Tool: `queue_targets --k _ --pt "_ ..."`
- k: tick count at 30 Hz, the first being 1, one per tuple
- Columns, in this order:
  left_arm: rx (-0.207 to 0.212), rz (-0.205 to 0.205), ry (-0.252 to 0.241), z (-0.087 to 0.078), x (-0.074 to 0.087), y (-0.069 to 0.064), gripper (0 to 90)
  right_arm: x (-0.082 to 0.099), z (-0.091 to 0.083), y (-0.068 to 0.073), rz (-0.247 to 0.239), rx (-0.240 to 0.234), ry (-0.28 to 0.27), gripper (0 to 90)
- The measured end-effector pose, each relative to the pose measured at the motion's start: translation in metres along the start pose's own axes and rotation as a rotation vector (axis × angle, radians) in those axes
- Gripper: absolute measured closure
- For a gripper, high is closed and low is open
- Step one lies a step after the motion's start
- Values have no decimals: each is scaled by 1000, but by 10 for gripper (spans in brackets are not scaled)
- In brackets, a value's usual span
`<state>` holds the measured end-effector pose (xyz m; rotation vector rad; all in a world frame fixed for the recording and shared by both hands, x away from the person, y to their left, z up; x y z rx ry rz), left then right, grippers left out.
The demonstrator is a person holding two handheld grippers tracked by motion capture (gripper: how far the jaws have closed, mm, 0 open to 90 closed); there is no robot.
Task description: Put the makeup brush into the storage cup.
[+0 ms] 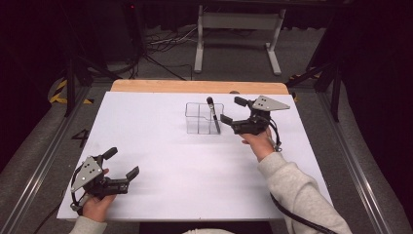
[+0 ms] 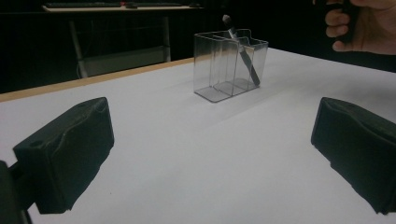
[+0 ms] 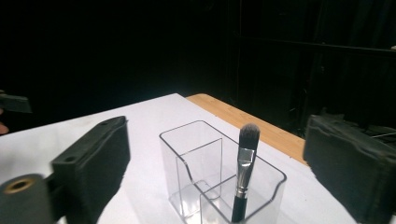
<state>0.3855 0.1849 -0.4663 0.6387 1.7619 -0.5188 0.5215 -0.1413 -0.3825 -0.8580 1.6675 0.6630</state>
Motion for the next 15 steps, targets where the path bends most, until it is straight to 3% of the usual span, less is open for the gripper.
queue_targets --k 6,7,8,15 --pt "4 4 0 0 -1 -1 0 -2 -39 -5 0 22 -25 18" --pt "4 4 0 0 -1 -1 0 -2 -39 -5 0 22 -25 18" --pt "3 3 0 0 -1 -1 0 0 -51 -7 -6 33 -18 15" --pt "4 7 1 1 -1 -2 0 5 -82 -10 -30 60 -10 9"
Point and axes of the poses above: each handheld gripper's, and its own axes: z roughly forward along the jaws, x roughly out of its underside, y roughly to its left, the point moved 10 cm from there along z, roughly forward along the jaws, and after that the axes turned 6 degrees about y, right-handed, at the moved point
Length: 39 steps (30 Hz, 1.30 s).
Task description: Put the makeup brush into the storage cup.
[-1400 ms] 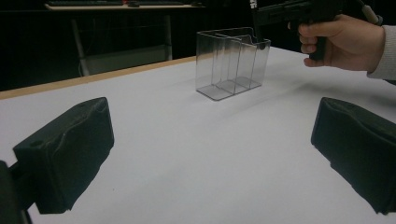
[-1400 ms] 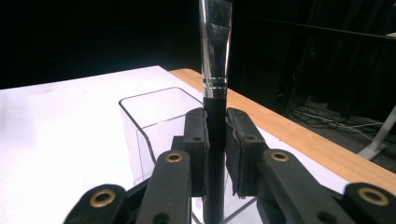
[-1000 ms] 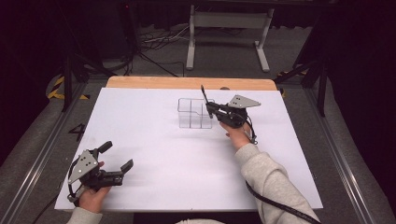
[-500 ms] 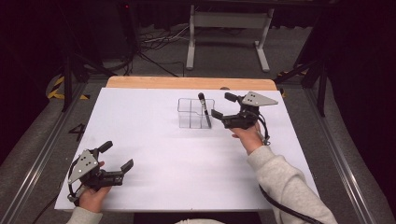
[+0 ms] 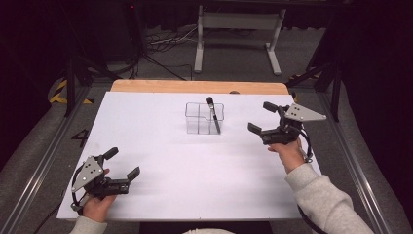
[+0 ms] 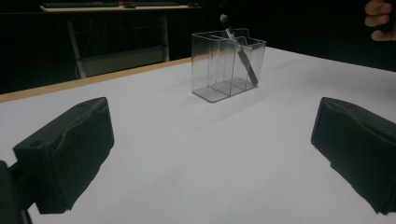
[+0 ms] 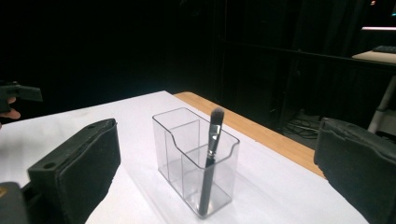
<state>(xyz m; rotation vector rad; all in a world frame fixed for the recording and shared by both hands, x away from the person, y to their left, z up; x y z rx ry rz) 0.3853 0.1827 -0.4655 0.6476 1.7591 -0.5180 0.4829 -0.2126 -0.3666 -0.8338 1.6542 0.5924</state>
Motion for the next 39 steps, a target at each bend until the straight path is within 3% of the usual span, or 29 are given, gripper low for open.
queue_targets --k 11,21,31,39 --pt "0 3 2 0 0 0 0 11 -36 -1 -13 29 -4 0" --pt "7 8 5 1 0 -1 0 30 -55 2 -29 31 9 0" --pt "11 12 5 2 -1 -3 0 57 -65 16 -43 12 0 0" --pt "16 13 5 1 -2 -3 0 76 -73 19 -32 35 10 0"
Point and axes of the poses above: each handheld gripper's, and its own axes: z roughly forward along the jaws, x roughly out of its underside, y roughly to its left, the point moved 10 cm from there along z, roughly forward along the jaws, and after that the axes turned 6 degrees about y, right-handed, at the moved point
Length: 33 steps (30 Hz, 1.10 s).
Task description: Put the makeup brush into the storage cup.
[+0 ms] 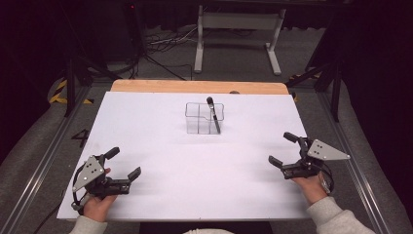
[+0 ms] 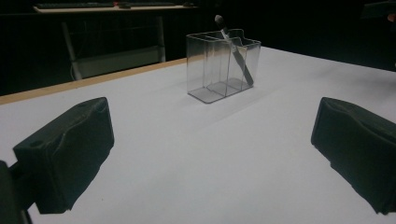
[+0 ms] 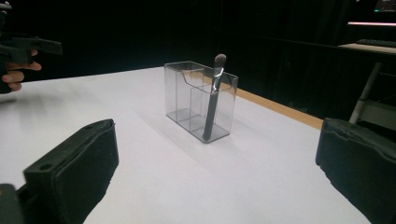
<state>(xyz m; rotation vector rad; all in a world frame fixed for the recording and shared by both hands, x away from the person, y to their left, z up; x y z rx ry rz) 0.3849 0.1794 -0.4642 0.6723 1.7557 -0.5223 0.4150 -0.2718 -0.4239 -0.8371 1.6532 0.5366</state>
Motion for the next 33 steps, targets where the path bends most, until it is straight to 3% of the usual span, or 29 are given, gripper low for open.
queue_targets --k 10,21,30,33 --pt "6 -5 0 0 0 -1 0 17 -8 3 29 6 19 0" --pt "8 4 0 0 -1 -2 0 30 -11 9 17 24 33 0" --pt "5 6 -2 1 -1 -2 0 46 -6 4 64 50 93 0" --pt "7 5 -4 1 -2 -3 0 49 -6 4 60 51 99 0"
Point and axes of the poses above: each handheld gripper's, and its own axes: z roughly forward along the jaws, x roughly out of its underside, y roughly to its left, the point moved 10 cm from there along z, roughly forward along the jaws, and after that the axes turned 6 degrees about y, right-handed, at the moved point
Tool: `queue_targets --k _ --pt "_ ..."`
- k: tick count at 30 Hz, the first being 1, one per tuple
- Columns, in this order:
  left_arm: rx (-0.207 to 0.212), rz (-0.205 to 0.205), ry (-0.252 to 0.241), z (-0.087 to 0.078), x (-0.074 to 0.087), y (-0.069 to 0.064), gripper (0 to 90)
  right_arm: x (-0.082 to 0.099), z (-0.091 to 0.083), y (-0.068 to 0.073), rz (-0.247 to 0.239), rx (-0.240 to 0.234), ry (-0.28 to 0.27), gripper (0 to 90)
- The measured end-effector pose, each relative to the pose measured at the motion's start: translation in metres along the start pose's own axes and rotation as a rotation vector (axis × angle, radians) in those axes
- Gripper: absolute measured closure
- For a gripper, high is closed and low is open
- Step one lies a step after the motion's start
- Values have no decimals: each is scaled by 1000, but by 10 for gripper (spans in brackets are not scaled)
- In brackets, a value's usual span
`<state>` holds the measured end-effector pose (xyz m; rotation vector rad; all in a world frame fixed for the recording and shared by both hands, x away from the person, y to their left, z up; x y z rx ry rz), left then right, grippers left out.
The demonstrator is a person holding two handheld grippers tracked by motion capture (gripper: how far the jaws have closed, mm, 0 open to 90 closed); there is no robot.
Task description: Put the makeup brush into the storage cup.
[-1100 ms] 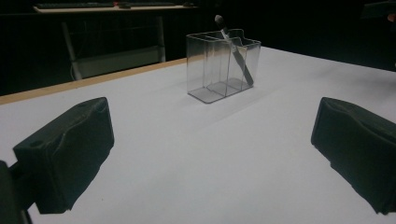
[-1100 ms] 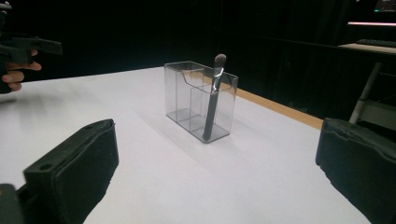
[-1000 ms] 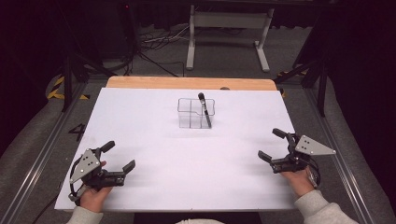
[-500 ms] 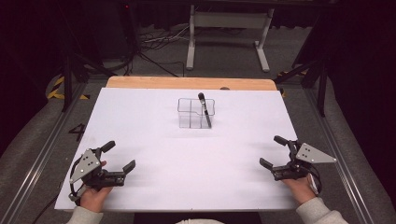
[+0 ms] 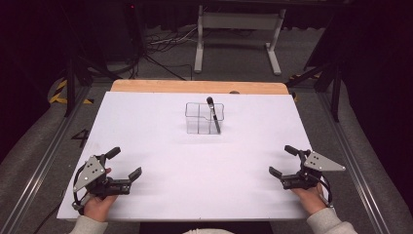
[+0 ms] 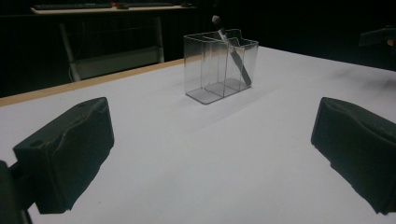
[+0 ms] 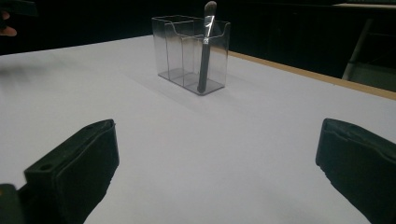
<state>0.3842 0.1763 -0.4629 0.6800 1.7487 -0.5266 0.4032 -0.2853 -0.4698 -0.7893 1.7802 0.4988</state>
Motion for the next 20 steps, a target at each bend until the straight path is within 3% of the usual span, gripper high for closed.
queue_targets --k 8,20 --pt "7 0 -5 3 -1 -1 0 4 3 2 -26 14 26 0" --pt "15 -12 -9 1 -1 0 0 4 3 2 -20 11 21 0"
Point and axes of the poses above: each handheld gripper's, and its own axes: z roughly forward along the jaws, x roughly out of its underside, y roughly to its left, the point moved 10 cm from there along z, roughly forward along the jaws, and after that the axes turned 6 degrees about y, right-handed, at the moved point
